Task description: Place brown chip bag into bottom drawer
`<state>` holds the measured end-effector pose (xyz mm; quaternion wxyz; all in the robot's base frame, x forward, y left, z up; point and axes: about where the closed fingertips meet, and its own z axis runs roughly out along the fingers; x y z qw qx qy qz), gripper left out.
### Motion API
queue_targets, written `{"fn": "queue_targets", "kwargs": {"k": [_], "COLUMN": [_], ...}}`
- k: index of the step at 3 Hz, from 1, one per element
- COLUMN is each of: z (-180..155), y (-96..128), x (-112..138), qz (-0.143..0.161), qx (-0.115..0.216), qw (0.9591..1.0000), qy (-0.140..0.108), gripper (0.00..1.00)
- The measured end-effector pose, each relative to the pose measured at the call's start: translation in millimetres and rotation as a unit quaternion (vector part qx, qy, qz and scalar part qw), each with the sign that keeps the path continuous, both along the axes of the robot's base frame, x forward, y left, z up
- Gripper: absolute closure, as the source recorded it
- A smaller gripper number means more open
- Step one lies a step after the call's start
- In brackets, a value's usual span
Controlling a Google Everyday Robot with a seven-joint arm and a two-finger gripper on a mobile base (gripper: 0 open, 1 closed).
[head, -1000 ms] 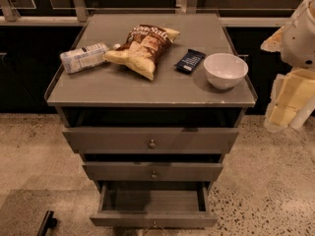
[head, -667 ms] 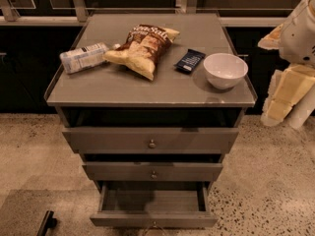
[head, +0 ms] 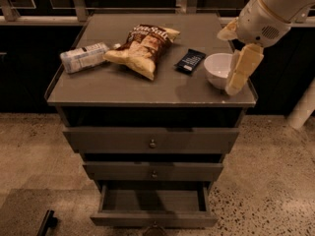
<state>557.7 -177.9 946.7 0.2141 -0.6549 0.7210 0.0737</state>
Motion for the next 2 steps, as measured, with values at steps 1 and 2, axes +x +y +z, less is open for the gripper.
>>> {"fn": "queue_targets", "kwargs": {"k": [1,2], "z": [-8.2,-7.7], "y": [39.1,80.9], "x": [58.2,103.6], "qz": [0.038,0.068], "qx": [0.037,0.068], "qw": [0.9986,0.9953], "qy": [0.001,-0.007], "gripper": [0.0,0.0]}}
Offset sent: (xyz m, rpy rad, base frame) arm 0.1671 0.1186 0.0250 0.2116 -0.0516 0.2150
